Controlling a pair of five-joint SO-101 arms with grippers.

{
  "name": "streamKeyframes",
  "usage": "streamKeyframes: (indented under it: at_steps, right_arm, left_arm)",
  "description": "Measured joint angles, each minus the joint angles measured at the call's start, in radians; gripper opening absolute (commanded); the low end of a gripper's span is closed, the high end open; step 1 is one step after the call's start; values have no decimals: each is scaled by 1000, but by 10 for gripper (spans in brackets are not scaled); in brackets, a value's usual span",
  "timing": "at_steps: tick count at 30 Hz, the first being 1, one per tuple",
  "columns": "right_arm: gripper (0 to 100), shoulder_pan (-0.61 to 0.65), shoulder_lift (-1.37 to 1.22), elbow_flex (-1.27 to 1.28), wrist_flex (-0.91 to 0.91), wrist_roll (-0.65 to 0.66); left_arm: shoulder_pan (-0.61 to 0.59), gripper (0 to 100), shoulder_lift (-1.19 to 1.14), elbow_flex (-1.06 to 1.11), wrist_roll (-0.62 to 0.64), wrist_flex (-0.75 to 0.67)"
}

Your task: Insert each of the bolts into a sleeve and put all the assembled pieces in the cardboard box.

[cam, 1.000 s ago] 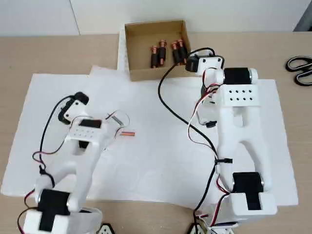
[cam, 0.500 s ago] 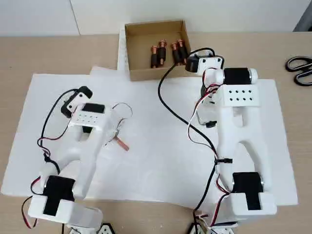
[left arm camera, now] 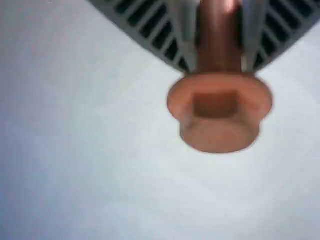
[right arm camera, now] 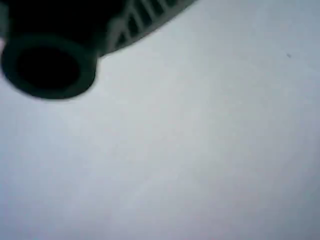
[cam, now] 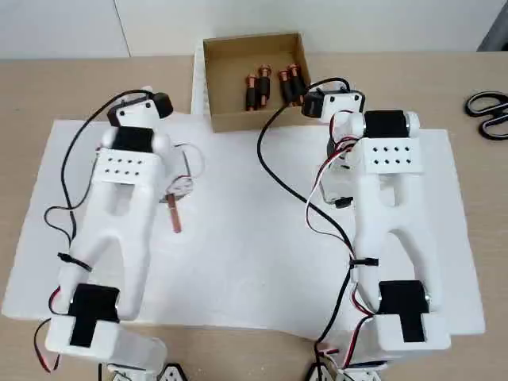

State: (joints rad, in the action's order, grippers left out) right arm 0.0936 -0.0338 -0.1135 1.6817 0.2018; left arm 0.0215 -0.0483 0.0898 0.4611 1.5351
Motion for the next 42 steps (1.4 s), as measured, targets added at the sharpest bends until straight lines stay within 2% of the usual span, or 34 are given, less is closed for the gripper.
streamKeyframes:
  at_steps: [4,8,11,14,25,35,42]
  right_arm:
    - [4,0,0,0,0,0]
    - [4,0,0,0,0,0]
    - [4,0,0,18,0,0]
    - [4,0,0,31,0,0]
    - [4,0,0,32,0,0]
    - [4,0,0,32,0,0]
    - [4,0,0,32,0,0]
  left_arm:
    - [-43,6,-81,0,-166,0]
    - [-40,6,-196,0,-454,0]
    - [-57,28,-250,0,-511,-14]
    - [-64,82,-256,-3,-534,-35]
    - [-68,85,-293,-11,-540,-100]
    - [-64,6,-353,-25,-528,-118]
    - [-69,6,-284,-18,-517,-117]
